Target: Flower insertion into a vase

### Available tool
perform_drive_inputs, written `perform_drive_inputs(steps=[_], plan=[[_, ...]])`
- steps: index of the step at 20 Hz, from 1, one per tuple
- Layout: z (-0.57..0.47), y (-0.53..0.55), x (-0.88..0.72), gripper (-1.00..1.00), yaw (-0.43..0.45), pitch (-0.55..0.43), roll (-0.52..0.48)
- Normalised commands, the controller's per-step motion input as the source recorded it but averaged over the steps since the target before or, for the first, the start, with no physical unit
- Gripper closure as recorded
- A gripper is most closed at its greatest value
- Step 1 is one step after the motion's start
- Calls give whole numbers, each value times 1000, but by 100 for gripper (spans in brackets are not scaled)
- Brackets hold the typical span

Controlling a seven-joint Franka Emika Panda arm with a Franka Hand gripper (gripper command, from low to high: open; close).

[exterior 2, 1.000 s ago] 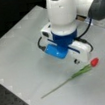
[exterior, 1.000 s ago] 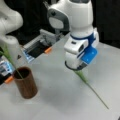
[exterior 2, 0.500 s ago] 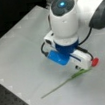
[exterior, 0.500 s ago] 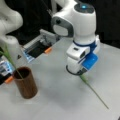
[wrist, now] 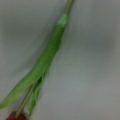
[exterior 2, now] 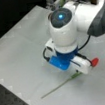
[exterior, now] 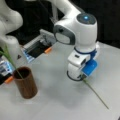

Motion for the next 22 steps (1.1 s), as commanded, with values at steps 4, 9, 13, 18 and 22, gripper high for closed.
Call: perform_drive_inputs(steps=[4,9,13,18,22], plan=[[-177,0,394,-100,36,77,-204],[-137,69,401,-100,15,82,-221],[-77,83,379,-100,6,90,-251],[-79,50,359,-100,-1,79,-267],[-69,39,343,-100,-18,63,-277]])
